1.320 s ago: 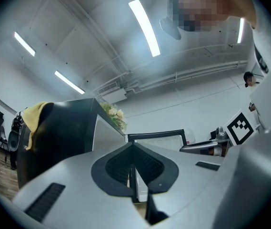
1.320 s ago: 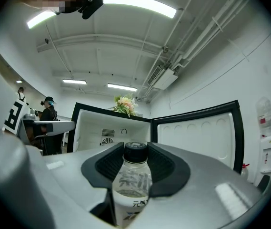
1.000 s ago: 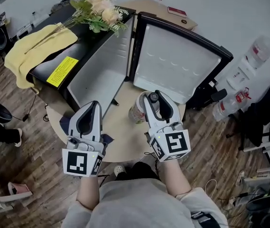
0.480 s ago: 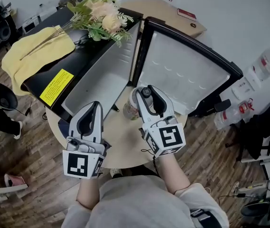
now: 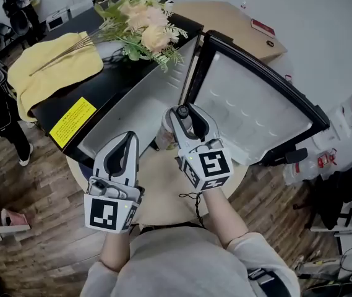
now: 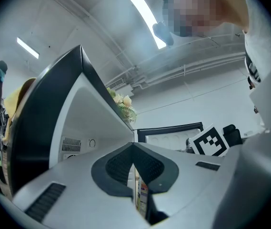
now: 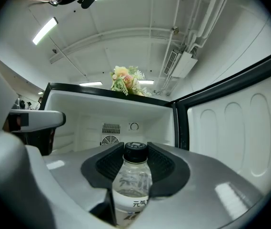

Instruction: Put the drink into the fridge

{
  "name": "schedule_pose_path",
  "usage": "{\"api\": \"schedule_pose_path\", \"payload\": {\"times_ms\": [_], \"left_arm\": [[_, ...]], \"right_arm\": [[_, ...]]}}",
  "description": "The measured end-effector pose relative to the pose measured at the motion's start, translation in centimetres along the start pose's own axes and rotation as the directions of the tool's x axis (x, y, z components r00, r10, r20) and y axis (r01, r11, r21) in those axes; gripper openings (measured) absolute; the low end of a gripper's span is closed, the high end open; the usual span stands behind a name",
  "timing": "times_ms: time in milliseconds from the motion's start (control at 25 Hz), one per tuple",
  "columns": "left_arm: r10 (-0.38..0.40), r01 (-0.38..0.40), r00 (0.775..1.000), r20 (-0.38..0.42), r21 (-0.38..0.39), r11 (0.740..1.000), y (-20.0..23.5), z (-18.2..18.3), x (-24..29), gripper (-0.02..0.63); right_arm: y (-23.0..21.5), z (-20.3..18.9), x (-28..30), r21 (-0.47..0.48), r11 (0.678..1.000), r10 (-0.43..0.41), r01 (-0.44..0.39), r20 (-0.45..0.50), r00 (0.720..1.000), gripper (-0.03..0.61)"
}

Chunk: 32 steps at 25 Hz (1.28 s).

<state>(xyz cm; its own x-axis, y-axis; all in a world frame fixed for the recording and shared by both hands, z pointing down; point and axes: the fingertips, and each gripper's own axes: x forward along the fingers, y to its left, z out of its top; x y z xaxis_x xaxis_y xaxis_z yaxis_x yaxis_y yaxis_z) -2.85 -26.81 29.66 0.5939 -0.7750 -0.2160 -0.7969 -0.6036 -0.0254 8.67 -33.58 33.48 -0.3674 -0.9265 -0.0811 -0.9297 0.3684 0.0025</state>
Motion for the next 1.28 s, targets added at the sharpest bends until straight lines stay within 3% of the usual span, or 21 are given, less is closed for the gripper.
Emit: {"api": "schedule_pose_path", "payload": {"times_ms": [400,880,1280], "left_arm": [[0.099,-0.1,0.995,-0.03,-0.008,0.995,0.9,-1.3,0.0,0.008],[0.186,-0.186,0.982,-0.04,0.013,0.983,1.8,-2.2,-0.4,0.008],[0.256,-0.257,0.962,-0.094,0.001,0.966,2.4,-3.3,-1.1,0.008]], "right_arm": [[0.1,-3.1,4.9,0.017,0.995,0.101,-0.1,-0.063,0.993,0.161],[0.0,-6.0,10.5,0.016,0.989,0.145,-0.144,-0.109,0.983,0.161],[0.4,-7.6,14.2,-0.006,0.983,0.181,-0.184,-0.138,0.974,0.161]]}}
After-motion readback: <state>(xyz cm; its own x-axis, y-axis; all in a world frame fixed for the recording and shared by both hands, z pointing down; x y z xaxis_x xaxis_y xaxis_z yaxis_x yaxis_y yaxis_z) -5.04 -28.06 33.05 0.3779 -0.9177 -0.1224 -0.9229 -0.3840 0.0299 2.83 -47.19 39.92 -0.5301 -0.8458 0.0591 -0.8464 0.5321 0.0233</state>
